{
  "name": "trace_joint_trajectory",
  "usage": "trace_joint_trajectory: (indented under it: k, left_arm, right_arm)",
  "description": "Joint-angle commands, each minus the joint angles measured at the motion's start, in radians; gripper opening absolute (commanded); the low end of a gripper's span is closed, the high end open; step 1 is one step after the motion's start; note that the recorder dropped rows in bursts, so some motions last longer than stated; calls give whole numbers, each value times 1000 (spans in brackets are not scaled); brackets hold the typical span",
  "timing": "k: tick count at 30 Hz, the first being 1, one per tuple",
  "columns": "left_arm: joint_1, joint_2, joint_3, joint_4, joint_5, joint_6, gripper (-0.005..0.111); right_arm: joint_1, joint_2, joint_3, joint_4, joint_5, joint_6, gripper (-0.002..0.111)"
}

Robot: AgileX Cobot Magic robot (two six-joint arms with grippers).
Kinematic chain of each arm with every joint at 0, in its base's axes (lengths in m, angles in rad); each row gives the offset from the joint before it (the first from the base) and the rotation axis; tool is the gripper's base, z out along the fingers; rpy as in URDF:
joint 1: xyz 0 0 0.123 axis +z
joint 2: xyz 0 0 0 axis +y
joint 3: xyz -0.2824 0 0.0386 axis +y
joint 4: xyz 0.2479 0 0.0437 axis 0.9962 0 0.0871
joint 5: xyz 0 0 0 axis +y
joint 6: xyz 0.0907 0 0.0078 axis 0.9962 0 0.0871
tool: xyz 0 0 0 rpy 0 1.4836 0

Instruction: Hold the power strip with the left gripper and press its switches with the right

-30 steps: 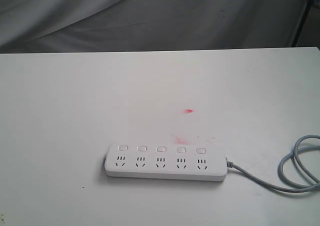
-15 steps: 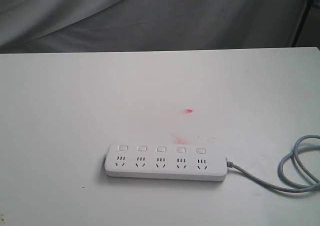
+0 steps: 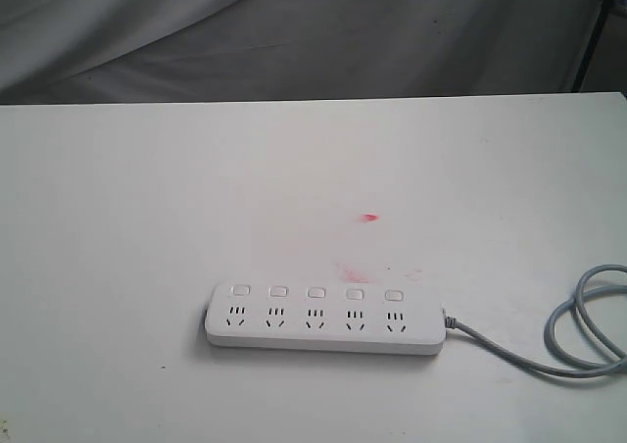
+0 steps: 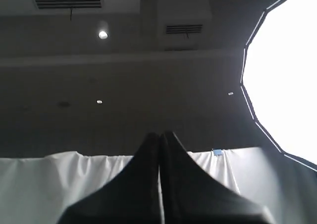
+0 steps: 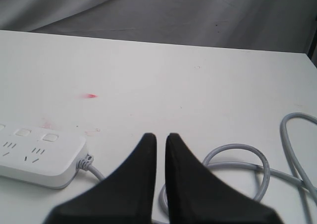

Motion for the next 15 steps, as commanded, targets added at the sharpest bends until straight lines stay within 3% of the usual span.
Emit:
trace_joint_trajectory:
  k: [1, 8, 15]
  left_arm:
    - [36, -71, -1, -8, -1, -8, 0]
    - [85, -176, -1, -8, 4, -8, 0]
    - [87, -187, -4, -8, 4, -8, 0]
  right_arm:
    - [-3, -5, 4, -9, -2, 0, 7]
    - [-3, -5, 4, -9, -2, 0, 7]
    - [-3, -5, 4, -9, -2, 0, 7]
